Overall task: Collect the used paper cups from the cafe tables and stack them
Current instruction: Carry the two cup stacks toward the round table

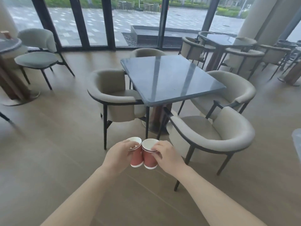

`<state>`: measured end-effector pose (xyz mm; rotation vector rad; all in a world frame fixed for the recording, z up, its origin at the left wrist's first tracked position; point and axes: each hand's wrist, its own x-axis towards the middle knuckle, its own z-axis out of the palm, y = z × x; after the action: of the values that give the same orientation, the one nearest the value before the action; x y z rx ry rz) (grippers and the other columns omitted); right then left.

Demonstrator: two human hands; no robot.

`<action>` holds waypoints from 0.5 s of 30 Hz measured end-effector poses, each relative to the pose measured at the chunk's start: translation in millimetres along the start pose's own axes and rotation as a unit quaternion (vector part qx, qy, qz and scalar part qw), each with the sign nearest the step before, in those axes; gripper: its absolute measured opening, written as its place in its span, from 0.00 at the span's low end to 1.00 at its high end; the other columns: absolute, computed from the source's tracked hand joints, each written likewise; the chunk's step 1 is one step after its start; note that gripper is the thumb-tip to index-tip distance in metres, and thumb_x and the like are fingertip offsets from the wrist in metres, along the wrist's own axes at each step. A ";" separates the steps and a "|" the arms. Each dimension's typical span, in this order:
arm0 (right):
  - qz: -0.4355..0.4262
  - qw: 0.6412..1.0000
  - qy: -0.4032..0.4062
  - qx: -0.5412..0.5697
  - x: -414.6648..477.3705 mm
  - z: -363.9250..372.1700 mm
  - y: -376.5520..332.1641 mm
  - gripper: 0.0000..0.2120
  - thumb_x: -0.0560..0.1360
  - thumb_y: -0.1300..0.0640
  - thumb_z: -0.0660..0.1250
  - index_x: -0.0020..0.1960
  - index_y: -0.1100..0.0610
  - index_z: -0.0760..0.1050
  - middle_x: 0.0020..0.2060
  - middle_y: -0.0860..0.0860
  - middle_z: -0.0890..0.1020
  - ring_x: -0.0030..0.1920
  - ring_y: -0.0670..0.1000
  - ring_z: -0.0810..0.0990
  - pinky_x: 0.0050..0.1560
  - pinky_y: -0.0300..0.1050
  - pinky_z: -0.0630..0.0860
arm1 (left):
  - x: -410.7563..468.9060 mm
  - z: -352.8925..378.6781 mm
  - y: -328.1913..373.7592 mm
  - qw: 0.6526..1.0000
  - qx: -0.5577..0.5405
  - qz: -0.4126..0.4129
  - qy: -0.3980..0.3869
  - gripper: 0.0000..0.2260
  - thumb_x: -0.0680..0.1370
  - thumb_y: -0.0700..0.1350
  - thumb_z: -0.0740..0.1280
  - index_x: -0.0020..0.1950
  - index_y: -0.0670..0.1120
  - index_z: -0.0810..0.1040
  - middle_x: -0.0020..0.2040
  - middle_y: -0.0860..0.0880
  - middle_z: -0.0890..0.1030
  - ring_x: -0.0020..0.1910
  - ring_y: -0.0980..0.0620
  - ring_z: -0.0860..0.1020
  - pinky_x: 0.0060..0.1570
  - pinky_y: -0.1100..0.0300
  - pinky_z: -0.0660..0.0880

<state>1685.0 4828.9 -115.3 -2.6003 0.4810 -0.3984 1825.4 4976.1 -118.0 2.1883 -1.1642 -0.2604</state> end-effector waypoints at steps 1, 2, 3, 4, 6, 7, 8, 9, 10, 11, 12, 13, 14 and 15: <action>-0.014 1.000 -0.004 0.004 8.1 9.5 -13.8 0.08 0.74 0.60 0.65 0.51 0.57 0.79 0.51 0.52 0.80 0.54 0.54 0.74 0.54 0.46 0.72 | -8.6 -13.3 -10.3 1.000 -0.005 -0.012 0.006 0.13 0.73 0.39 0.65 0.51 0.55 0.80 0.50 0.58 0.81 0.47 0.53 0.78 0.43 0.56 0.75; -0.028 1.000 -0.009 0.008 16.3 19.6 -29.2 0.08 0.74 0.60 0.64 0.51 0.57 0.79 0.51 0.51 0.80 0.54 0.54 0.74 0.53 0.44 0.71 | -17.8 -27.9 -20.6 1.000 -0.007 -0.023 0.012 0.12 0.73 0.40 0.65 0.51 0.55 0.80 0.50 0.58 0.81 0.48 0.52 0.78 0.44 0.56 0.75; -0.041 0.999 -0.016 0.015 24.5 30.5 -46.1 0.08 0.74 0.60 0.64 0.51 0.56 0.79 0.51 0.51 0.80 0.54 0.53 0.73 0.53 0.43 0.70 | -27.7 -43.8 -31.8 0.999 -0.006 -0.037 0.019 0.11 0.74 0.42 0.64 0.51 0.55 0.80 0.50 0.58 0.81 0.48 0.52 0.78 0.45 0.56 0.75; -0.055 0.998 -0.025 0.021 32.4 42.4 -64.3 0.08 0.74 0.60 0.64 0.51 0.56 0.79 0.51 0.51 0.80 0.54 0.53 0.73 0.53 0.42 0.70 | -38.0 -59.9 -43.9 0.998 -0.007 -0.054 0.028 0.09 0.74 0.44 0.64 0.51 0.54 0.80 0.51 0.58 0.81 0.48 0.52 0.78 0.45 0.56 0.75; -0.086 0.995 -0.043 0.035 47.2 66.5 -101.5 0.08 0.74 0.60 0.64 0.51 0.55 0.79 0.51 0.50 0.80 0.54 0.53 0.73 0.53 0.42 0.70 | -59.3 -91.5 -68.8 0.995 -0.011 -0.085 0.054 0.09 0.72 0.48 0.62 0.49 0.53 0.80 0.49 0.58 0.80 0.47 0.52 0.78 0.46 0.56 0.74; -0.099 0.993 -0.051 0.041 53.9 78.5 -120.5 0.08 0.74 0.60 0.64 0.51 0.55 0.79 0.51 0.50 0.80 0.54 0.52 0.73 0.54 0.43 0.71 | -70.4 -106.4 -81.9 0.993 -0.008 -0.100 0.065 0.09 0.73 0.48 0.62 0.49 0.53 0.80 0.49 0.59 0.80 0.47 0.52 0.78 0.47 0.56 0.75; -0.112 0.991 -0.059 0.049 60.1 90.1 -139.7 0.08 0.74 0.60 0.64 0.51 0.55 0.79 0.51 0.49 0.80 0.55 0.52 0.73 0.54 0.45 0.72 | -81.6 -121.0 -94.8 0.991 -0.004 -0.114 0.074 0.09 0.74 0.47 0.63 0.50 0.54 0.80 0.48 0.60 0.79 0.48 0.52 0.78 0.48 0.56 0.75; -0.124 0.989 -0.065 0.056 66.3 101.4 -158.7 0.08 0.74 0.60 0.64 0.51 0.55 0.79 0.51 0.49 0.80 0.55 0.52 0.73 0.54 0.46 0.72 | -93.3 -135.1 -107.5 0.988 0.002 -0.126 0.084 0.09 0.74 0.44 0.65 0.52 0.54 0.80 0.48 0.61 0.78 0.48 0.53 0.78 0.49 0.56 0.74; -0.135 0.986 -0.071 0.062 71.7 112.6 -178.0 0.08 0.74 0.60 0.64 0.51 0.54 0.79 0.51 0.49 0.80 0.56 0.52 0.73 0.55 0.46 0.72 | -105.2 -148.4 -120.8 0.986 0.006 -0.138 0.096 0.10 0.74 0.43 0.65 0.52 0.53 0.80 0.48 0.62 0.77 0.48 0.53 0.77 0.49 0.57 0.74; -0.146 0.984 -0.078 0.067 76.2 123.6 -197.1 0.08 0.74 0.60 0.64 0.51 0.54 0.79 0.52 0.49 0.80 0.56 0.51 0.73 0.55 0.46 0.72 | -117.5 -161.0 -133.6 0.983 0.008 -0.149 0.108 0.10 0.74 0.41 0.65 0.52 0.53 0.81 0.48 0.62 0.77 0.48 0.53 0.78 0.49 0.57 0.73; -0.159 0.981 -0.085 0.074 80.1 134.4 -215.8 0.08 0.73 0.60 0.64 0.51 0.54 0.79 0.51 0.49 0.80 0.56 0.51 0.73 0.55 0.46 0.72 | -129.9 -172.8 -145.8 0.980 0.010 -0.160 0.119 0.10 0.74 0.41 0.65 0.51 0.52 0.81 0.47 0.60 0.78 0.48 0.52 0.78 0.48 0.57 0.73; -0.174 0.977 -0.092 0.081 83.3 145.4 -234.2 0.08 0.73 0.60 0.64 0.50 0.54 0.79 0.51 0.49 0.80 0.55 0.51 0.73 0.55 0.45 0.71 | -142.6 -184.2 -157.1 0.977 0.010 -0.173 0.127 0.10 0.74 0.41 0.65 0.51 0.52 0.81 0.48 0.58 0.80 0.47 0.52 0.78 0.47 0.57 0.73; -0.188 0.973 -0.098 0.088 86.0 156.3 -252.9 0.08 0.73 0.60 0.64 0.50 0.54 0.80 0.50 0.49 0.80 0.54 0.52 0.74 0.54 0.45 0.72 | -155.7 -195.6 -167.8 0.973 0.010 -0.187 0.135 0.09 0.74 0.42 0.64 0.50 0.52 0.80 0.48 0.56 0.80 0.47 0.51 0.78 0.47 0.57 0.73; -0.199 0.970 -0.103 0.095 87.9 167.3 -271.2 0.08 0.73 0.60 0.64 0.49 0.54 0.80 0.49 0.48 0.81 0.54 0.52 0.74 0.53 0.45 0.72 | -169.3 -206.7 -177.7 0.968 0.012 -0.203 0.144 0.08 0.74 0.44 0.63 0.49 0.53 0.80 0.48 0.55 0.81 0.46 0.52 0.78 0.47 0.57 0.74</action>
<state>1894.8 5084.2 -108.1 -2.5051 -0.1494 -0.2817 1937.9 5275.1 -87.3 2.3751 -0.5597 -0.0915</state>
